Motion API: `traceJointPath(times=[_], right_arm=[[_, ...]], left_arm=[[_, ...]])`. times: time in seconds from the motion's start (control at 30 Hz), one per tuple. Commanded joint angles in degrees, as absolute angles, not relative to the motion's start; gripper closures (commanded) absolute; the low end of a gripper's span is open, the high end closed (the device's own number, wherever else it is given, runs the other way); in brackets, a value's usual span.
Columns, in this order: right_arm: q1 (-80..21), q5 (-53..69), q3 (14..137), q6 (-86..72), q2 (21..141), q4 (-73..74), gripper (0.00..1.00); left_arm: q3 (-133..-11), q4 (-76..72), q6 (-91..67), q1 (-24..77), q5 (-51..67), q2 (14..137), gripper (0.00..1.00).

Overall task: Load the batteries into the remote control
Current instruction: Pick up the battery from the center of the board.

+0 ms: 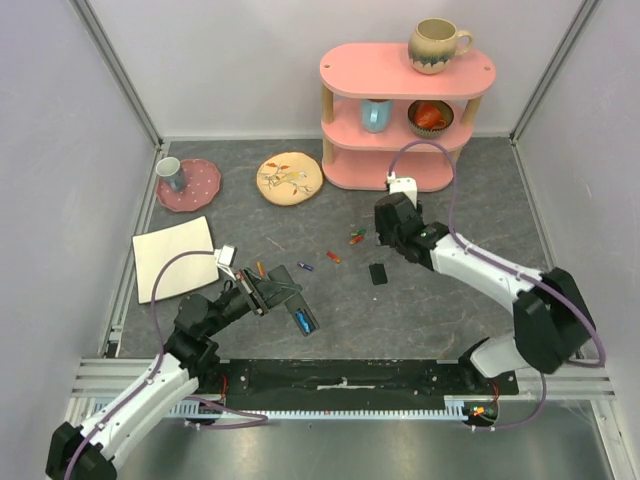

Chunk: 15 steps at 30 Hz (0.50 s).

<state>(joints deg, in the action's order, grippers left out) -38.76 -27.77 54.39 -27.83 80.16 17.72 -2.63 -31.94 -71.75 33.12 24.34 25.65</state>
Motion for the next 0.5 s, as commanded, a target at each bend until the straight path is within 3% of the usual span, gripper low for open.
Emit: traceJointPath(times=[0.0, 0.13, 0.47], right_arm=[[-33.40, -27.07, 57.12, -25.85, 85.33, 12.92, 0.32], [-32.26, -27.16, 61.34, -24.96, 93.14, 12.83, 0.30], [-31.64, -27.51, 66.18, -22.59, 103.35, 8.88, 0.33]], left_arm=[[0.00, -23.13, -70.23, 32.78, 22.76, 16.80, 0.98], [0.00, -21.00, -69.87, 32.78, 23.02, 14.06, 0.98], [-1.14, -26.19, -69.35, 32.78, 25.58, 21.88, 0.98]])
